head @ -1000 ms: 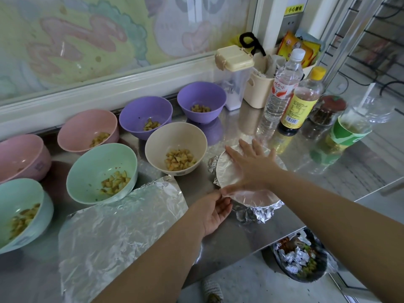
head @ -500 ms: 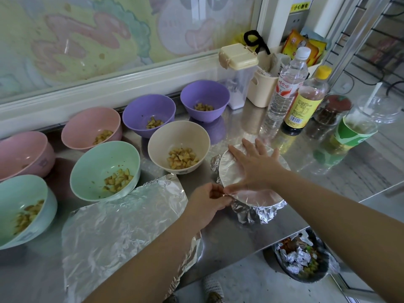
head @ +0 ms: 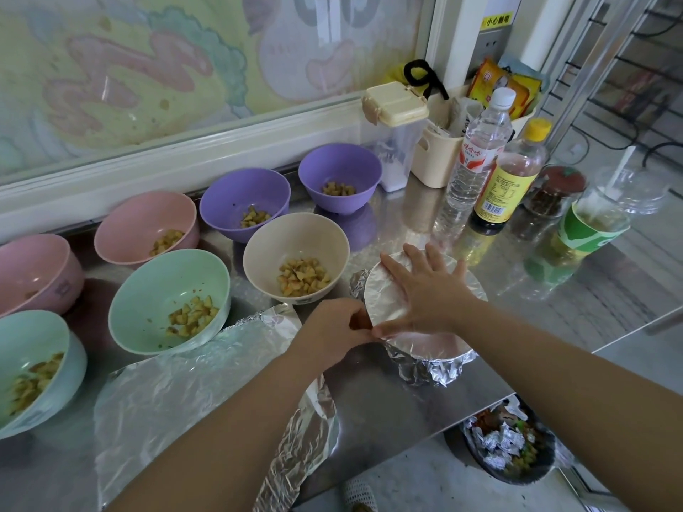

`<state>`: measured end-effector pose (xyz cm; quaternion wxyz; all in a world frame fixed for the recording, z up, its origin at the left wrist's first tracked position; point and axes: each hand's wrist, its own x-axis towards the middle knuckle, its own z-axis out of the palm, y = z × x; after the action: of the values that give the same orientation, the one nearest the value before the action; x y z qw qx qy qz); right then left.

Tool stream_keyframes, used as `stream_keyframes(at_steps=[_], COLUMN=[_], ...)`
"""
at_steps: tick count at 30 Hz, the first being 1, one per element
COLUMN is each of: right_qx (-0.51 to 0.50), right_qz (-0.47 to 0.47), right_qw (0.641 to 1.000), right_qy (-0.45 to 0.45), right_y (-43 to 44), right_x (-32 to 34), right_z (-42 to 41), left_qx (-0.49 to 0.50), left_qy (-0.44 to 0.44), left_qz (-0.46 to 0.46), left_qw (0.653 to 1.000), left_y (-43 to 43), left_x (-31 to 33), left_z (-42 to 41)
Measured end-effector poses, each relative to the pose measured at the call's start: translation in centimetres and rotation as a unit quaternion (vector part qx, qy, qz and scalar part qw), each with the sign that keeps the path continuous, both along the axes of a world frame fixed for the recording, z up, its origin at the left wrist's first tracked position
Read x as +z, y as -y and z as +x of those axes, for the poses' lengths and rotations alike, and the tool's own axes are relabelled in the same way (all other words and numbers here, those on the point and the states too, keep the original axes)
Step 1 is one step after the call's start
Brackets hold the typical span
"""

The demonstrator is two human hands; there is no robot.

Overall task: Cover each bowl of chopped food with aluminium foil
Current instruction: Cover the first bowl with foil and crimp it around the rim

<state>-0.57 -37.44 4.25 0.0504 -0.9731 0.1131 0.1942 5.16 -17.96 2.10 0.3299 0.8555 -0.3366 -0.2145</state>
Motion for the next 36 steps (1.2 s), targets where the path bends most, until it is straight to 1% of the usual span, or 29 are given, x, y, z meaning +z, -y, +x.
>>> stream_keyframes(at_steps=[4, 10, 13, 16, 20, 22, 24, 25, 27, 28, 31, 33, 36], right_qx=[0.0, 0.001, -0.001, 0.0, 0.002, 0.002, 0.001, 0.0, -0.001, -0.002, -0.02, -0.055, -0.13], right_qz=[-0.003, -0.006, -0.006, -0.007, -0.013, -0.012, -0.016, -0.018, -0.021, -0.021, -0.007, 0.005, 0.009], right_qw=[1.0, 1.0, 1.0, 1.0, 1.0, 1.0, 1.0, 1.0, 1.0, 1.0, 1.0, 0.998, 0.992], right_qy=[0.002, 0.011, 0.014, 0.017, 0.019, 0.018, 0.013, 0.01, 0.007, 0.007, 0.003, 0.004, 0.004], right_y=[-0.1, -0.1, -0.1, -0.2, -0.3, -0.3, -0.3, -0.3, -0.3, -0.3, -0.4, -0.5, -0.8], right_x=[0.0, -0.1, -0.2, -0.2, -0.1, -0.1, 0.0, 0.0, 0.0, 0.0, 0.0, 0.0, -0.1], right_z=[0.0, 0.0, -0.1, -0.1, -0.2, -0.2, -0.2, -0.2, -0.2, -0.3, -0.3, -0.5, -0.9], left_qx=[-0.072, -0.107, -0.104, -0.091, -0.101, -0.118, -0.133, -0.145, -0.175, -0.179, -0.135, -0.093, 0.009], left_qy=[0.072, 0.11, 0.119, 0.126, 0.1, 0.1, 0.075, 0.073, 0.102, 0.097, 0.046, 0.04, -0.022], left_qz=[0.013, 0.0, -0.025, -0.024, 0.022, 0.032, 0.051, 0.056, 0.063, 0.067, 0.082, 0.053, -0.013], left_qw=[0.995, 0.988, 0.987, 0.988, 0.99, 0.987, 0.987, 0.985, 0.977, 0.977, 0.986, 0.993, 1.0], left_y=[0.6, 0.8, 0.8, 0.8, 1.3, 1.4, 1.5, 1.5, 1.7, 1.7, 1.4, 0.9, 0.2], left_x=[0.5, 0.3, -0.2, -0.7, -1.1, -0.5, 0.3, 0.6, 0.6, 0.5, 0.0, -0.9, -1.3], left_z=[1.3, 2.2, 2.2, 2.3, 2.8, 2.8, 2.8, 2.7, 2.8, 2.9, 3.1, 2.8, 1.3])
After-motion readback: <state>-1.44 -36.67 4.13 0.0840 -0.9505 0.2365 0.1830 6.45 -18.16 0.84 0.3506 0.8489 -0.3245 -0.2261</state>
